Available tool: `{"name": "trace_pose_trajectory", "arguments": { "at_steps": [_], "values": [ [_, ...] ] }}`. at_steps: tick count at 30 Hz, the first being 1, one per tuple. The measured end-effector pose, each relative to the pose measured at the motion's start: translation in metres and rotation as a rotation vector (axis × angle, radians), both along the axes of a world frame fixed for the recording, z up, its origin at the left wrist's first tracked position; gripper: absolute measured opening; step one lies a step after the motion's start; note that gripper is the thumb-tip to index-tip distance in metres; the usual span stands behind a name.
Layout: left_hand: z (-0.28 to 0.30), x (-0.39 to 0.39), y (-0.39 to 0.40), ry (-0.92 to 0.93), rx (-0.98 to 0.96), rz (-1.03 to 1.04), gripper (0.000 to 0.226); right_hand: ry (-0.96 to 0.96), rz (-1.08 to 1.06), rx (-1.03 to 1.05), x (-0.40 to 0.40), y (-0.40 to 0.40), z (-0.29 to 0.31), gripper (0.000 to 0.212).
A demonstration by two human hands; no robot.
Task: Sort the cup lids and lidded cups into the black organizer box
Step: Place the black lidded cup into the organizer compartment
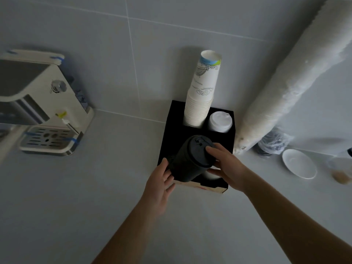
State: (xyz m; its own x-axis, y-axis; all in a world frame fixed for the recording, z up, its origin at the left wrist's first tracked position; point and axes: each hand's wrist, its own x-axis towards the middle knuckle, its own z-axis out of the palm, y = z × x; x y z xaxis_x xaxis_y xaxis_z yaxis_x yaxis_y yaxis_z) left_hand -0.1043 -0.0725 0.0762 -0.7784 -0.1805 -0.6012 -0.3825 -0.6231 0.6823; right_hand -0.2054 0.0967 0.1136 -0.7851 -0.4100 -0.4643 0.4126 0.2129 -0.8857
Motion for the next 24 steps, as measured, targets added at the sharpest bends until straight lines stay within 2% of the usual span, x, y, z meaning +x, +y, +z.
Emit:
{"name": "trace_pose_trajectory", "arguments": {
  "at_steps": [8, 12, 17, 24],
  "values": [
    [-0.008, -0.028, -0.012, -0.002, 0.041, 0.046, 0.06, -0.014, 0.046, 0.073, -0.028, -0.033, -0.008, 0.02],
    [-0.016, -0.037, -0.016, -0.013, -0.026, 0.03, 0.06, -0.039, 0.043, 0.078, -0.037, -0.045, -0.016, 0.02],
    [-0.024, -0.053, -0.012, 0.018, -0.203, 0.011, 0.049, -0.053, 0.056, 0.078, -0.044, -0.054, -0.028, 0.026],
    [-0.031, -0.068, -0.011, -0.037, -0.243, -0.026, 0.058, -0.059, 0.023, 0.097, -0.05, -0.061, -0.039, 0.031]
  ]
}}
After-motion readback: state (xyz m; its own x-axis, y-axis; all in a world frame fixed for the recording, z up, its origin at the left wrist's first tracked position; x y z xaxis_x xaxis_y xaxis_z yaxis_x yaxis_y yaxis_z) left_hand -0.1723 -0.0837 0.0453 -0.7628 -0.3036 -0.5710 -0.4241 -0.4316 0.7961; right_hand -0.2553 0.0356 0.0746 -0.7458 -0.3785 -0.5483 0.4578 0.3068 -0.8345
